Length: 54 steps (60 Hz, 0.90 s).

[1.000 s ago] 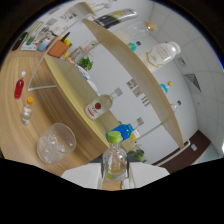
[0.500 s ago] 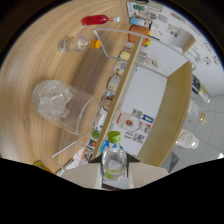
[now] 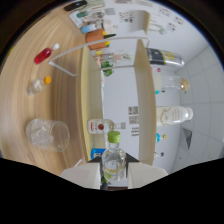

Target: Make me a cup of Vodka Sunrise.

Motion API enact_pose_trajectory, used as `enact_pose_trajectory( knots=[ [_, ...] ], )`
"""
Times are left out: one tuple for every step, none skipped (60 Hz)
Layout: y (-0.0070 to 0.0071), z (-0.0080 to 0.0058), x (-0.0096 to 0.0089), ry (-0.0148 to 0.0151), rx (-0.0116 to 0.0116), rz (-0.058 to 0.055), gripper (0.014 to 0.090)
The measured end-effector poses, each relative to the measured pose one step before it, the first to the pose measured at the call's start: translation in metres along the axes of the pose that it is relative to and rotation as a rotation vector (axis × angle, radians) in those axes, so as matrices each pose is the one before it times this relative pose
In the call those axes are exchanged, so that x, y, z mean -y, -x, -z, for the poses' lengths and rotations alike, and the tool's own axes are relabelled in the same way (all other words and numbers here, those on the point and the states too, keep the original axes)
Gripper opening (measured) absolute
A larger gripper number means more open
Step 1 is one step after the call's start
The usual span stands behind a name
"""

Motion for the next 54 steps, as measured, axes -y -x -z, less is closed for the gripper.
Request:
enact_pose_trajectory(
  knots=[
    [-0.00589,-0.0003,0.00296,-0.01285,-0.00331,-0.0558,0.0353],
    [-0.00419,0.00419,0.00231,-0.00867,-0.00356,-0.0613,0.0352],
    [-0.00472,0.00089,0.00164,-0.01223,-0.00379,-0.0597,0.0353],
    [-0.00336,0.00191,0.00157,-0.00554,-0.00156,-0.0645,0.0355],
    [-0.00351,0.0005,0.0013,-0.00916,-0.00104,-0.0585,0.0355],
    [-0.00215,0.00095,0.0012,-0.00672,0.00272,-0.0684,0.0355],
    [-0.00264,0.00109,0.00101,-0.00636,0.00047,-0.0706,0.0353],
    [-0.00249,0.00133,0.00064,-0.00567,-0.0004,-0.0719,0.0354],
    [-0.00205,0.00106,0.0007,-0.0048,0.00234,-0.0736,0.0355],
    [-0.00127,0.00141,0.00023,-0.00389,0.00582,-0.0752,0.0355],
    [-0.00104,0.00074,-0.00035,-0.00013,0.01033,-0.08,0.0356],
    [-0.00113,0.00145,-0.00134,-0.00188,0.00634,-0.0758,0.0356],
    [-0.00212,0.00171,-0.00114,-0.0007,0.00323,-0.0674,0.0355],
    [-0.00081,0.00073,-0.00248,0.00004,0.00671,-0.0728,0.0355],
    [-0.00024,0.00044,-0.00297,0.00101,0.00756,-0.0702,0.0356],
    [-0.00054,0.00021,-0.0035,0.00059,0.00658,-0.0659,0.0355],
    [-0.0016,0.00003,-0.0044,0.00113,0.0033,-0.0589,0.0354],
    [-0.00147,-0.00085,-0.00567,0.00463,0.00015,-0.0528,0.0355],
    [-0.00164,-0.001,-0.00698,0.0086,-0.00065,-0.0473,0.0355],
    [-0.00082,-0.00277,-0.00778,0.0142,0.0023,-0.0425,0.0353],
    [-0.0006,-0.00202,-0.00873,0.01455,0.00076,-0.0387,0.0353],
    [-0.00078,-0.00228,-0.00797,0.01318,-0.0009,-0.0323,0.0353],
    [-0.00111,-0.00249,-0.00889,0.01464,0.00057,-0.0332,0.0353],
    [-0.00148,-0.00289,-0.00913,0.01382,0.00078,-0.0318,0.0353],
    [-0.00162,-0.00307,-0.0093,0.01498,0.00147,-0.0295,0.0353],
    [-0.0018,-0.00335,-0.00911,0.01601,0.00019,-0.0278,0.0352],
    [-0.00209,-0.00338,-0.00915,0.01596,-0.00093,-0.0259,0.0353],
    [-0.00218,-0.00352,-0.00875,0.01603,-0.00074,-0.0237,0.0352],
    [-0.00201,-0.00354,-0.00806,0.0141,-0.00001,-0.0195,0.0353],
    [-0.00217,-0.00339,-0.00768,0.01236,-0.00051,-0.0143,0.0352],
    [-0.00257,-0.00348,-0.0073,0.01135,-0.00239,-0.0103,0.0353],
    [-0.00359,-0.00349,-0.00818,0.01243,-0.00203,-0.0087,0.0353],
    [-0.00255,-0.00381,-0.00565,0.0089,-0.00536,0.0009,0.0353],
    [-0.00205,-0.0031,-0.00592,0.00998,-0.00288,-0.0007,0.0352],
    [-0.00153,-0.00376,-0.00618,0.00904,-0.00011,-0.0025,0.0352],
    [-0.00156,-0.00312,-0.00556,0.00911,-0.00029,-0.0019,0.0353],
    [-0.00138,-0.00321,-0.0052,0.00915,0.00021,-0.003,0.0353],
    [-0.00144,-0.0029,-0.00507,0.00855,0.0006,-0.003,0.0352],
    [-0.00159,-0.00262,-0.00475,0.00812,0.00047,-0.002,0.0354],
    [-0.00136,-0.00261,-0.00469,0.00902,0.00056,-0.0006,0.0352],
    [-0.00117,-0.00249,-0.00483,0.0103,0.00057,0.0001,0.0352],
    [-0.00131,-0.0026,-0.00465,0.00987,-0.00002,-0.0003,0.0353],
    [-0.00125,-0.00278,-0.00398,0.00853,-0.00065,-0.0001,0.0351],
    [-0.00107,-0.00251,-0.0041,0.00886,-0.00002,-0.0003,0.0353],
    [-0.00099,-0.00236,-0.00409,0.00893,-0.00063,-0.0014,0.0353],
    [-0.00105,-0.00221,-0.00357,0.00839,-0.00186,-0.0032,0.0352],
    [-0.00192,-0.00076,-0.00242,0.01066,-0.00528,-0.0017,0.0353],
    [-0.00102,-0.00182,-0.00349,0.00675,-0.00393,-0.003,0.0353],
    [-0.00109,-0.00173,-0.00325,0.00746,-0.00349,-0.002,0.0353],
    [-0.00149,-0.00168,-0.00269,0.00738,-0.00237,-0.0018,0.0352],
    [-0.00096,-0.0015,-0.00249,0.00719,-0.00362,0.0003,0.0352],
    [-0.00062,-0.00133,-0.00225,0.00613,-0.00238,0.0005,0.0353],
    [-0.00055,-0.0011,-0.00195,0.00516,-0.00123,0.0016,0.0354],
    [-0.00016,-0.00041,-0.00199,0.00537,-0.00058,0.0024,0.0354]
  ],
)
